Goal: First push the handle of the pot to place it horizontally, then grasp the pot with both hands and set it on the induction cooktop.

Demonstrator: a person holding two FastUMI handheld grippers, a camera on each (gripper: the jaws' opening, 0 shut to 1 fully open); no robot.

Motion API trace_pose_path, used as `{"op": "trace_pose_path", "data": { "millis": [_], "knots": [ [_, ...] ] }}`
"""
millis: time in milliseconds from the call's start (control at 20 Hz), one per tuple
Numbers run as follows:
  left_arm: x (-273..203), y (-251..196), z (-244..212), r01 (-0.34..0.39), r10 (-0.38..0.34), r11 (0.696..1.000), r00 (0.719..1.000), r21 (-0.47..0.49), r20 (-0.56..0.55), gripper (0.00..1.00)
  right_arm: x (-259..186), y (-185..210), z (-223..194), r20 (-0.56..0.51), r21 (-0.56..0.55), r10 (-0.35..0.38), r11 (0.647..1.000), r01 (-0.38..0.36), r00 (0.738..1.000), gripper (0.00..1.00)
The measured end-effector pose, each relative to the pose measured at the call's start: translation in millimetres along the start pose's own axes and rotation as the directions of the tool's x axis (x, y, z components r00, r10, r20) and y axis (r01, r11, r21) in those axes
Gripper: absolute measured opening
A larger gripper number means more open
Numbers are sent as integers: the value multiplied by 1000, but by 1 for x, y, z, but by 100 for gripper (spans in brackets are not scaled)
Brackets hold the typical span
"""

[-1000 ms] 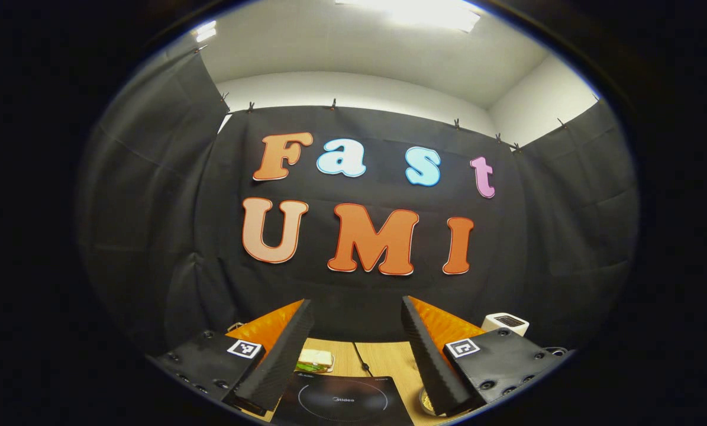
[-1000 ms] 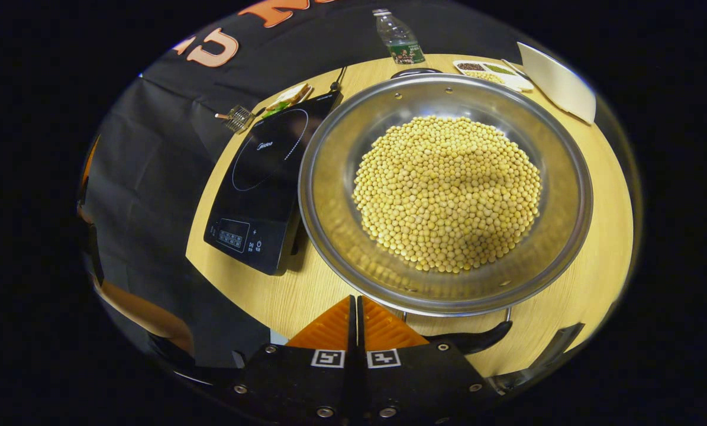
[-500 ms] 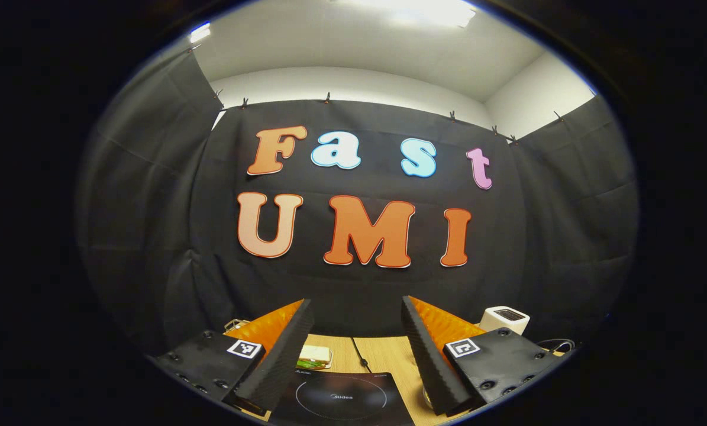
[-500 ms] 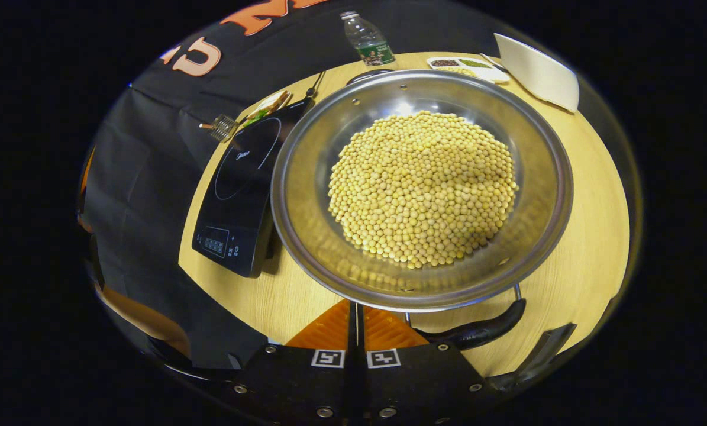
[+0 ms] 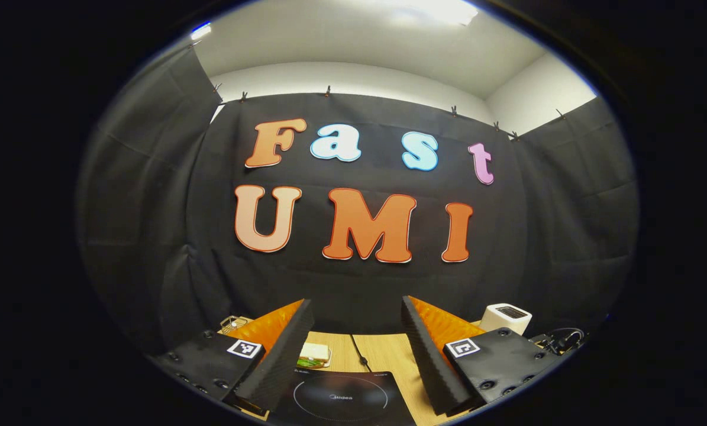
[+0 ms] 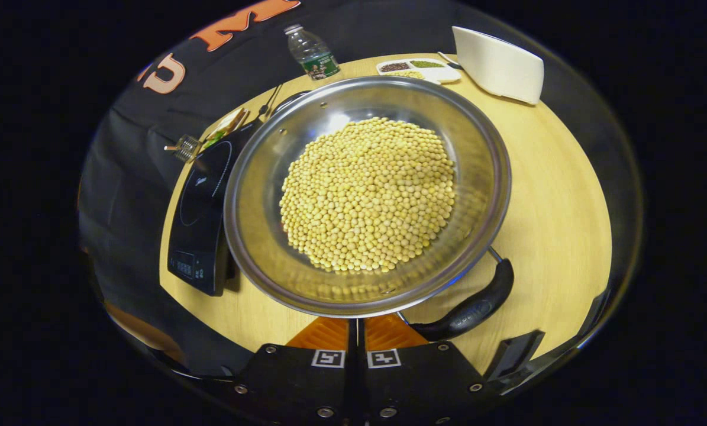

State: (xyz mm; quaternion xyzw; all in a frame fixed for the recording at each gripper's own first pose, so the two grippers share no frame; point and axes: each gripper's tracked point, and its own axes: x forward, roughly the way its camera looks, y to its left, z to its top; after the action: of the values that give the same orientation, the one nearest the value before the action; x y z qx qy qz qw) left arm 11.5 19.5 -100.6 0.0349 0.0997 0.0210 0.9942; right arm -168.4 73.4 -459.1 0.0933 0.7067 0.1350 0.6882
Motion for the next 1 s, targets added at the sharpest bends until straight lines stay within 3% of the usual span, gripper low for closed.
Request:
{"op": "trace_pose_path", "data": {
  "millis": [350,650,1000],
  "knots": [
    [10,-2,0,16,-16,999,1000,30,-6,97,-3,-32,12,-34,-23,-83,996,83,996,0],
    [20,-7,-6,25,-24,999,999,29,-24,98,-7,-72,22,-14,73,-183,980,183,983,0],
    [25,-17,-11,46,-45,999,998,20,-43,98,-9,-98,42,27,135,-231,965,225,973,0]
  ]
}}
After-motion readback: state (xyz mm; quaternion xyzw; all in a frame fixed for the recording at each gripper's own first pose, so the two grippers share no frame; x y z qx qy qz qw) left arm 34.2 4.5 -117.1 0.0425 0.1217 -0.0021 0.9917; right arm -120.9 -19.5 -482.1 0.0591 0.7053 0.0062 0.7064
